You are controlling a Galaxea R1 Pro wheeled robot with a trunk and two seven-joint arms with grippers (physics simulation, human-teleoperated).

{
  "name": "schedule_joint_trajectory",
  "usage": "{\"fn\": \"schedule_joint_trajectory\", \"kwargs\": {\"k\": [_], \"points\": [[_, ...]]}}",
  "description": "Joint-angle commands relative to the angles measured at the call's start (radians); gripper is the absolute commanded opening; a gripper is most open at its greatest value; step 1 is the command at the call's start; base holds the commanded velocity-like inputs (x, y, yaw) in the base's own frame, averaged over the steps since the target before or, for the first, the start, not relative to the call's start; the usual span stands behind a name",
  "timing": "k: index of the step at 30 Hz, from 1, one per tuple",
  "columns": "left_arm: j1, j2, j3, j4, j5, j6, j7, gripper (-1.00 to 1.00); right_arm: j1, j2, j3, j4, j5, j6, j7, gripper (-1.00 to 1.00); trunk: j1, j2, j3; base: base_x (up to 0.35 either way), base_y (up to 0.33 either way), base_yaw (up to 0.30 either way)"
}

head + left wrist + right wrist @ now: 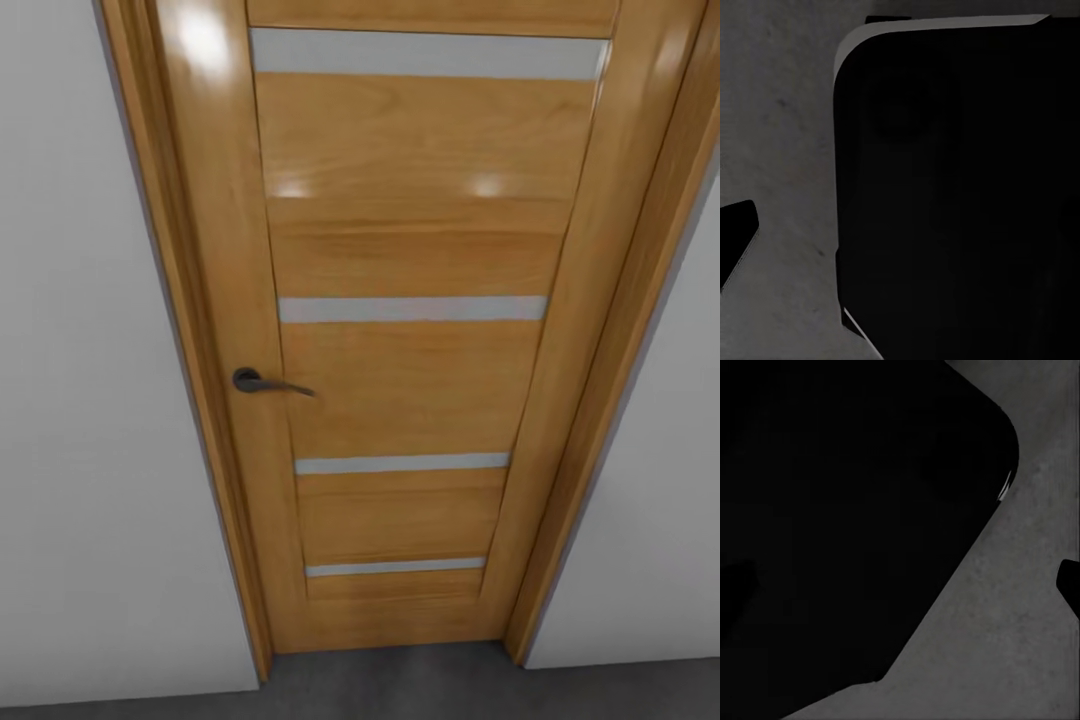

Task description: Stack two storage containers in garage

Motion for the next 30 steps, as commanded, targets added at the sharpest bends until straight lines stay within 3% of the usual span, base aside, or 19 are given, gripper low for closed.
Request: {"fn": "schedule_joint_trajectory", "kwargs": {"k": [1, 11, 24, 30], "points": [[0.0, 0.0, 0.001, 0.0, 0.002, -0.003, 0.0, 1.0, 0.0, 0.0, 0.002, 0.0, 0.0, -0.003, 0.0, 1.0, 0.001, 0.0, -0.001, 0.309, 0.0, 0.0], [0.0, -0.001, 0.002, 0.0, 0.001, -0.004, 0.001, 1.0, 0.0, -0.001, 0.002, 0.0, 0.002, -0.003, 0.0, 1.0, 0.001, 0.0, -0.001, 0.085, -0.007, 0.0], [0.0, 0.0, 0.002, 0.0, 0.001, -0.004, 0.001, 1.0, 0.0, -0.001, 0.001, 0.0, -0.002, -0.002, 0.0, 1.0, 0.001, 0.0, -0.001, 0.002, -0.243, 0.0], [0.0, 0.0, 0.002, 0.0, 0.002, -0.004, 0.001, 1.0, 0.0, 0.0, 0.002, 0.0, 0.003, -0.002, -0.002, 1.0, 0.001, 0.0, -0.001, 0.0, -0.067, 0.063]]}}
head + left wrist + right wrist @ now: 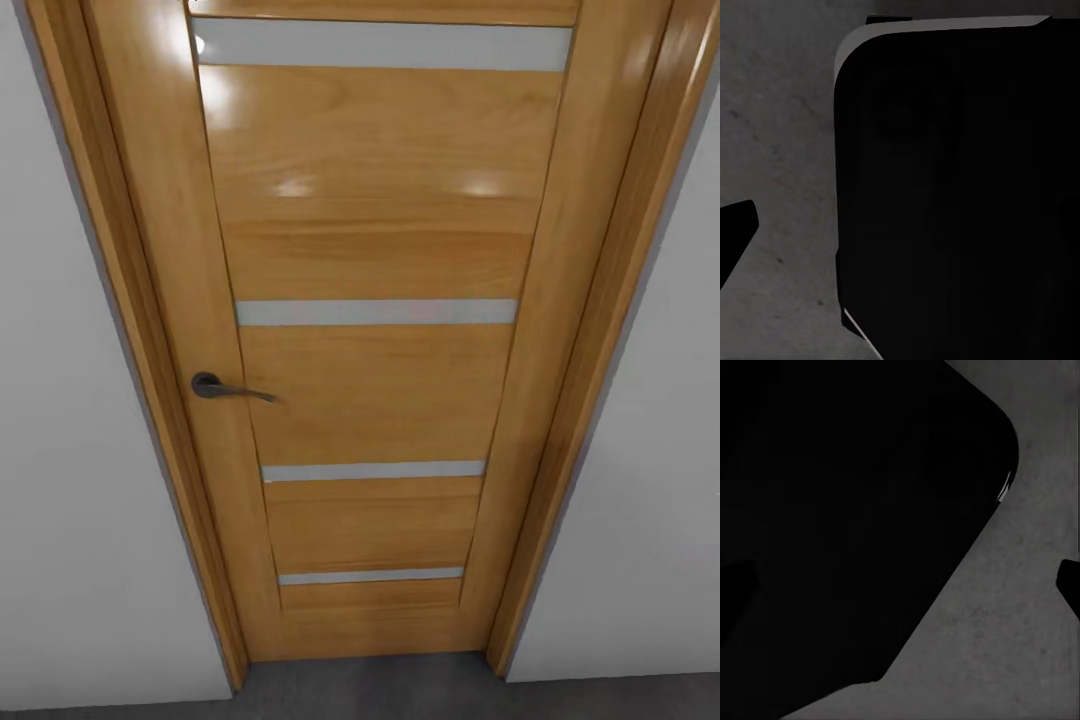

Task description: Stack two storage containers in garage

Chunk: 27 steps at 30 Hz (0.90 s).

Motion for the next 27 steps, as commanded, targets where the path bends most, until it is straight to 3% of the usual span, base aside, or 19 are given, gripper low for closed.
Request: {"fn": "schedule_joint_trajectory", "kwargs": {"k": [1, 12, 27], "points": [[0.0, 0.0, 0.0, 0.0, 0.002, -0.002, 0.001, 1.0, 0.0, -0.001, 0.002, 0.0, 0.0, -0.003, -0.001, 1.0, 0.0, 0.0, -0.001, 0.0, -0.016, 0.2], [0.0, 0.0, 0.0, 0.0, 0.002, -0.002, -0.003, 1.0, 0.0, -0.004, 0.002, 0.0, 0.005, -0.002, -0.001, 1.0, 0.0, 0.0, -0.001, 0.006, -0.003, 0.138], [0.0, 0.0, 0.0, 0.0, 0.002, -0.002, -0.004, 1.0, 0.0, -0.005, 0.003, 0.0, 0.001, -0.004, -0.002, 1.0, 0.0, 0.0, -0.001, 0.231, 0.0, -0.019]]}}
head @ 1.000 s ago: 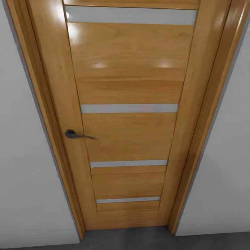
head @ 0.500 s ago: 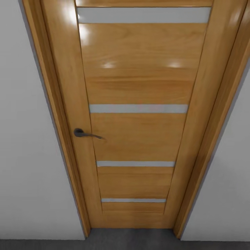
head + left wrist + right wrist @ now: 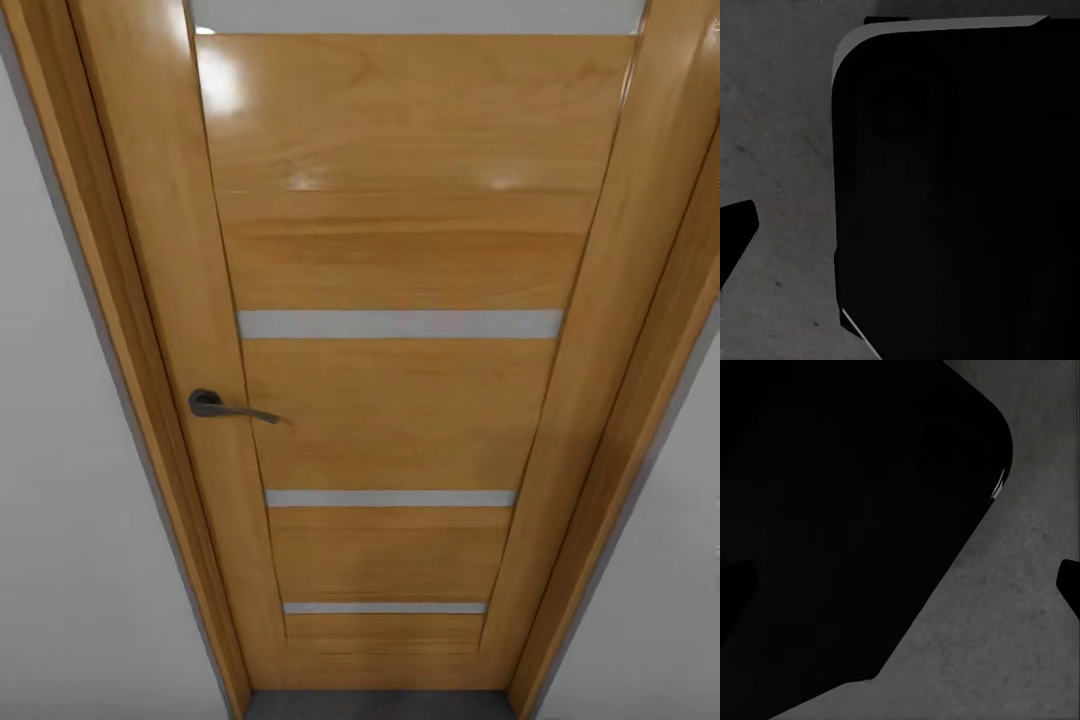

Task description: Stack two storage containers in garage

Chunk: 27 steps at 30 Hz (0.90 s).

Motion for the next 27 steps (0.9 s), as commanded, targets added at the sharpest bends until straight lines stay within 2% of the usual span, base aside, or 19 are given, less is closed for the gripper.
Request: {"fn": "schedule_joint_trajectory", "kwargs": {"k": [1, 27], "points": [[0.0, 0.0, 0.001, 0.0, 0.002, -0.003, 0.0, 1.0, 0.0, 0.0, 0.002, 0.0, -0.004, -0.003, 0.0, 1.0, 0.0, 0.0, -0.001, 0.008, 0.0, -0.056], [0.0, 0.0, 0.001, 0.0, 0.002, -0.003, 0.0, 1.0, 0.0, 0.0, 0.002, 0.0, 0.002, -0.003, 0.0, 1.0, 0.0, 0.0, -0.001, 0.0, -0.081, -0.002]]}}
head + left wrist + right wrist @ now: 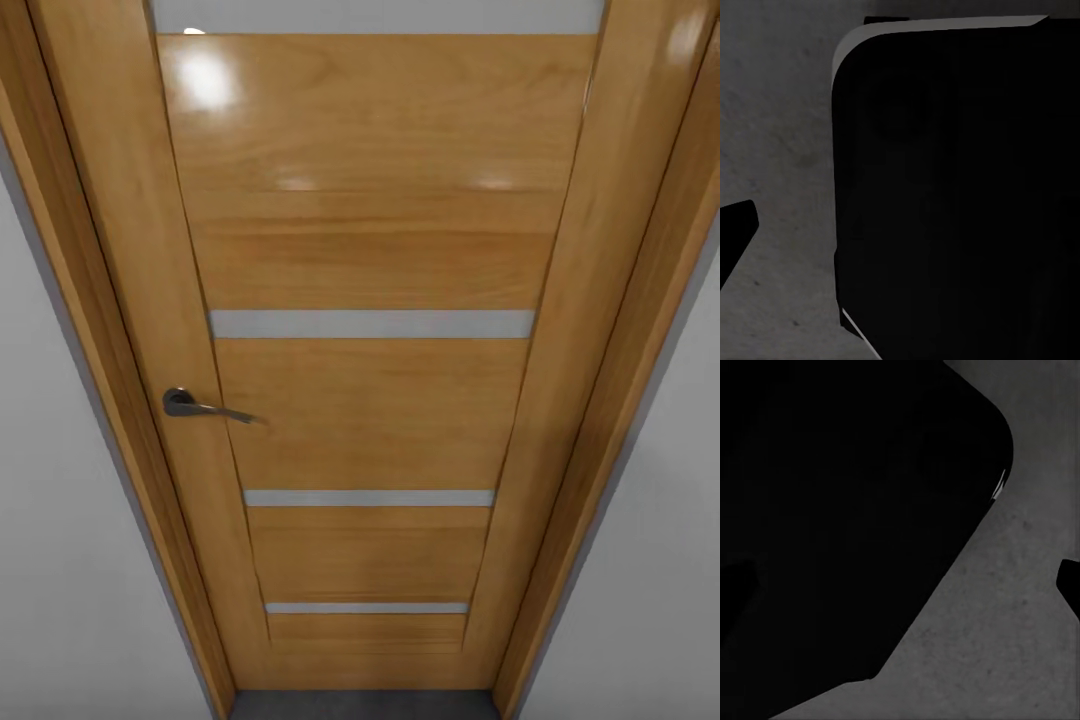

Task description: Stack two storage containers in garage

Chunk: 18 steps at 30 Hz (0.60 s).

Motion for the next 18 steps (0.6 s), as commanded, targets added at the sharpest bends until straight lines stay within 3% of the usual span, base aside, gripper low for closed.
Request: {"fn": "schedule_joint_trajectory", "kwargs": {"k": [1, 6, 12, 18], "points": [[0.0, 0.0, 0.0, 0.0, 0.002, -0.003, 0.0, 1.0, 0.0, 0.0, 0.001, 0.0, 0.0, -0.003, 0.0, 1.0, 0.0, 0.0, -0.001, 0.0, -0.011, 0.0], [0.0, 0.0, 0.0, 0.0, 0.002, -0.003, 0.0, 1.0, 0.0, 0.0, 0.001, 0.0, 0.0, -0.003, 0.0, 1.0, 0.0, 0.0, -0.001, 0.011, -0.004, 0.0], [0.0, 0.0, 0.0, 0.0, 0.003, -0.003, 0.0, 1.0, 0.0, 0.0, 0.001, 0.0, 0.0, -0.003, 0.0, 1.0, 0.0, 0.0, -0.001, 0.199, 0.0, 0.0], [0.0, 0.0, 0.0, 0.0, 0.003, -0.003, 0.0, 1.0, 0.0, -0.001, 0.001, 0.0, 0.0, -0.003, 0.0, 1.0, 0.0, 0.0, -0.001, 0.047, 0.0, 0.0]]}}
